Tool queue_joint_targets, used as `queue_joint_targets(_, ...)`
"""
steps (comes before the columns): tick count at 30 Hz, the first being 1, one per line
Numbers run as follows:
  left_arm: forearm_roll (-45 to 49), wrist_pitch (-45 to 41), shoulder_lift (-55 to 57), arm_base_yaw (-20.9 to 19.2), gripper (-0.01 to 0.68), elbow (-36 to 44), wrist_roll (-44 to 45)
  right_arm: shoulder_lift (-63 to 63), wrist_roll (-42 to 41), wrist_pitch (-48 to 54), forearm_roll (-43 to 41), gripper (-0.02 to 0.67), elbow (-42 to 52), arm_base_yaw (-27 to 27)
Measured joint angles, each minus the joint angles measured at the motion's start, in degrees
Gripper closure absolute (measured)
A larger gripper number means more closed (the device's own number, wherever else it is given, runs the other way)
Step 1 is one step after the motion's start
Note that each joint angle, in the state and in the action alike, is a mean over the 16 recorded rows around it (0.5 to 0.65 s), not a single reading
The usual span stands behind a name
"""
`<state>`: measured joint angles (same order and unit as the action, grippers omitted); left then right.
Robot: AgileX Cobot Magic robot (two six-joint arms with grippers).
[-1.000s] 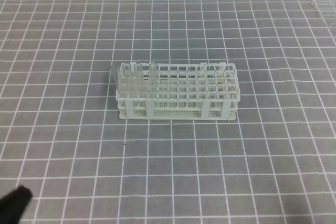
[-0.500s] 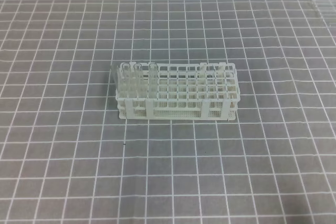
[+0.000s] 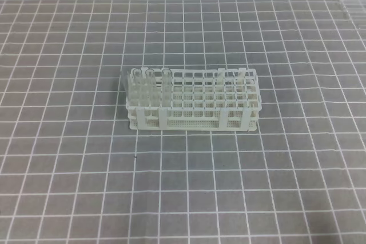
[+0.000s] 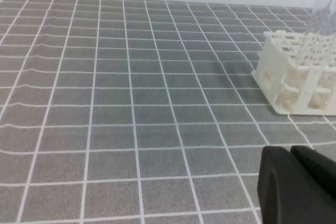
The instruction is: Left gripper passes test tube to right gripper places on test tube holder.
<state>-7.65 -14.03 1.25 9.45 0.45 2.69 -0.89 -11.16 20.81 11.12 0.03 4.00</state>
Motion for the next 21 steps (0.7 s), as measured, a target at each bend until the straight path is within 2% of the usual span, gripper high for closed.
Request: queue_joint_targets(21,0.1,-4.9,-2.7,-0.6,0.674,0.1,0.5,0.1,0.0,0.0,0.1,0.662,0.0,0.0)
